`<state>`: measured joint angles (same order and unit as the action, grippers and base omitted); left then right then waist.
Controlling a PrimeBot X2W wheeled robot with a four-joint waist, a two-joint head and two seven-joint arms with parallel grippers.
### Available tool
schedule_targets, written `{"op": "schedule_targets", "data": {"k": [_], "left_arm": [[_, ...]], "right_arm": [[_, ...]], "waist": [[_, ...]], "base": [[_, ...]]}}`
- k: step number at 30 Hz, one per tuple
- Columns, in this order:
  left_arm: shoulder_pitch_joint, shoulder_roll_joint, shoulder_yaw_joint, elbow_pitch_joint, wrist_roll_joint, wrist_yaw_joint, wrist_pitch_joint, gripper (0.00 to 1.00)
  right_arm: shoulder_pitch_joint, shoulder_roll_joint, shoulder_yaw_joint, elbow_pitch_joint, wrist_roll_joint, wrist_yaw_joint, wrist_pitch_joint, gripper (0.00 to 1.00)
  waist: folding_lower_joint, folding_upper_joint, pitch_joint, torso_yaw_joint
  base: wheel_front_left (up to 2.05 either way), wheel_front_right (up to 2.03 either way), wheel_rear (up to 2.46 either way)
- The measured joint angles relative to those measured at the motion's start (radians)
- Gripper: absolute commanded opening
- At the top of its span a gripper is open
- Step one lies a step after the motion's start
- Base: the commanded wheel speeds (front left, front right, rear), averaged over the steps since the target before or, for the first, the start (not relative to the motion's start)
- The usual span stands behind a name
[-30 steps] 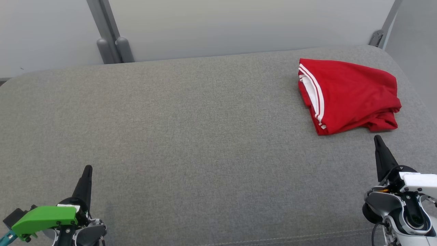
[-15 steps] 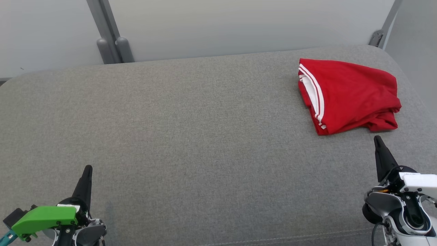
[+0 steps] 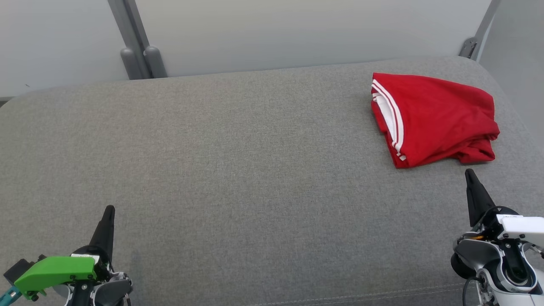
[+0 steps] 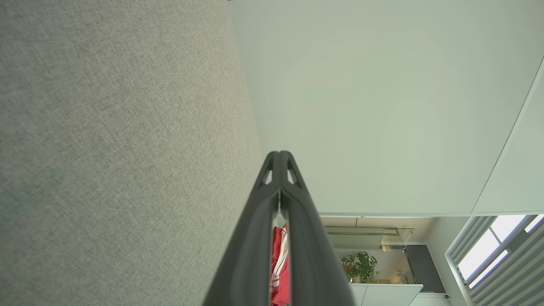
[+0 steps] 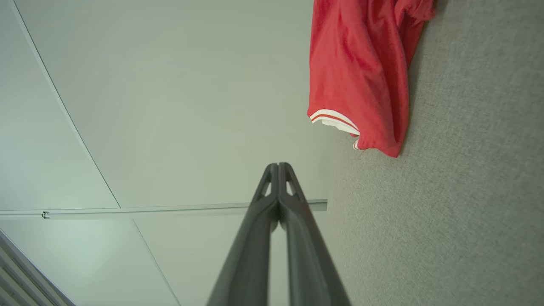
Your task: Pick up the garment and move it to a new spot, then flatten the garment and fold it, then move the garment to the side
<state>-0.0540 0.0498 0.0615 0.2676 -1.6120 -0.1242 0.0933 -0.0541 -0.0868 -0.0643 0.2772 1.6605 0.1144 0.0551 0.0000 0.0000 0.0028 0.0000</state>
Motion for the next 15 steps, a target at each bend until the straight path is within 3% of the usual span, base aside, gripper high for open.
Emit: {"op": "schedule_targets", "data": {"k": [15], "left_arm": [[0.000,0.000,0.001,0.000,0.000,0.000,0.003,0.00]], "right_arm": [[0.000,0.002,-0.001,0.003,0.000,0.000,0.000,0.00]], "waist": [[0.0000,0.0000,0.000,0.000]], "base": [[0.00,0.00,0.00]]}}
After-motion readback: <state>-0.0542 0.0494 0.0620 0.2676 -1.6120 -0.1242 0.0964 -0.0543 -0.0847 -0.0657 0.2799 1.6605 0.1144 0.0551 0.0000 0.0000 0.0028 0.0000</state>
